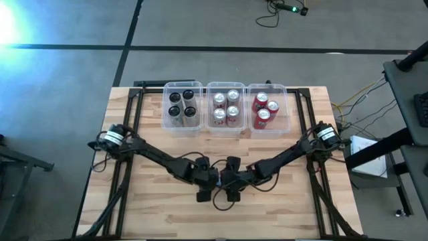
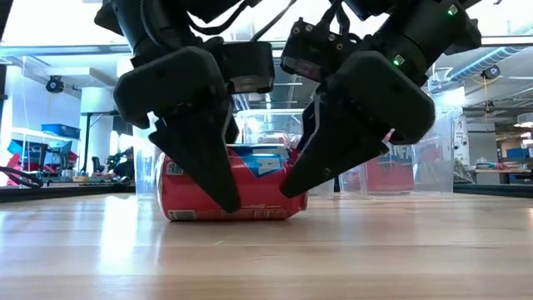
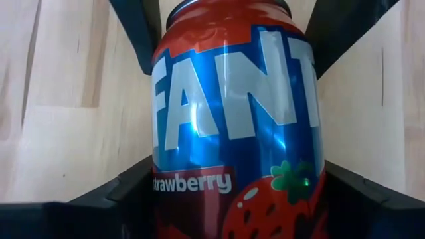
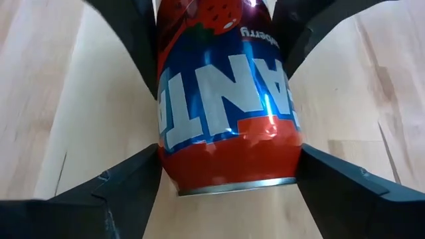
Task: Sort soda cans
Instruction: Put the red soda can into the right transparent bin
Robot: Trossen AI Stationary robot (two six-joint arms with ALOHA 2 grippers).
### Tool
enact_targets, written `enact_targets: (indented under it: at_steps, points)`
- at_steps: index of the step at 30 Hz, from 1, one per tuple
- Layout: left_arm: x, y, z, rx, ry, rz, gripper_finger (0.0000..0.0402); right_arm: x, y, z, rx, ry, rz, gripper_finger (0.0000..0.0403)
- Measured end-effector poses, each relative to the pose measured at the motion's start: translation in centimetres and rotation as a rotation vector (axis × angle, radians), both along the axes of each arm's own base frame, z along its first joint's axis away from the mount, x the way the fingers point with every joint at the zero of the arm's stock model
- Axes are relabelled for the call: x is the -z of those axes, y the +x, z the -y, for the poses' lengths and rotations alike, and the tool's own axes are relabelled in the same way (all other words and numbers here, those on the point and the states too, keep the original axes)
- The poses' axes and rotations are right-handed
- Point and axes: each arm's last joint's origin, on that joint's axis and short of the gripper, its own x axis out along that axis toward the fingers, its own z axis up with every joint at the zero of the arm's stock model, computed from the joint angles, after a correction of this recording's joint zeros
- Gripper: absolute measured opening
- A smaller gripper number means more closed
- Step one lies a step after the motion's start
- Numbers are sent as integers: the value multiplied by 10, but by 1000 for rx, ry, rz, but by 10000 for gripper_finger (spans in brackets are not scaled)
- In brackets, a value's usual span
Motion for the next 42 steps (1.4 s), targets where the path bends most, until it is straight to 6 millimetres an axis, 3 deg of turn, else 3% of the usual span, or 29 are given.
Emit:
enact_targets:
  at_steps: [5, 13, 18, 24, 28, 35, 42]
  points:
    - [-6, 0, 4, 14, 19, 38, 282, -13, -8, -6, -62, -28, -14, 334]
    - [-32, -10, 11, -13, 160, 189, 282, -106, -45, -8, -79, -14, 132, 343]
    - [-50, -6, 16, -9, 90, 538, 282, -150, -78, -10, -23, -88, 395, 334]
    - [-51, -13, 11, 29, 8, 909, 282, -147, -101, -9, -65, 31, 760, 325]
    - [-53, -19, 5, 33, -12, 1082, 282, -136, -99, -5, -105, 93, 835, 336]
    - [-48, -18, 5, 66, -3, 1046, 282, -134, -80, 0, -97, 51, 704, 361]
    - [-42, -16, 5, 60, 5, 956, 283, -153, -64, 2, -91, 16, 337, 361]
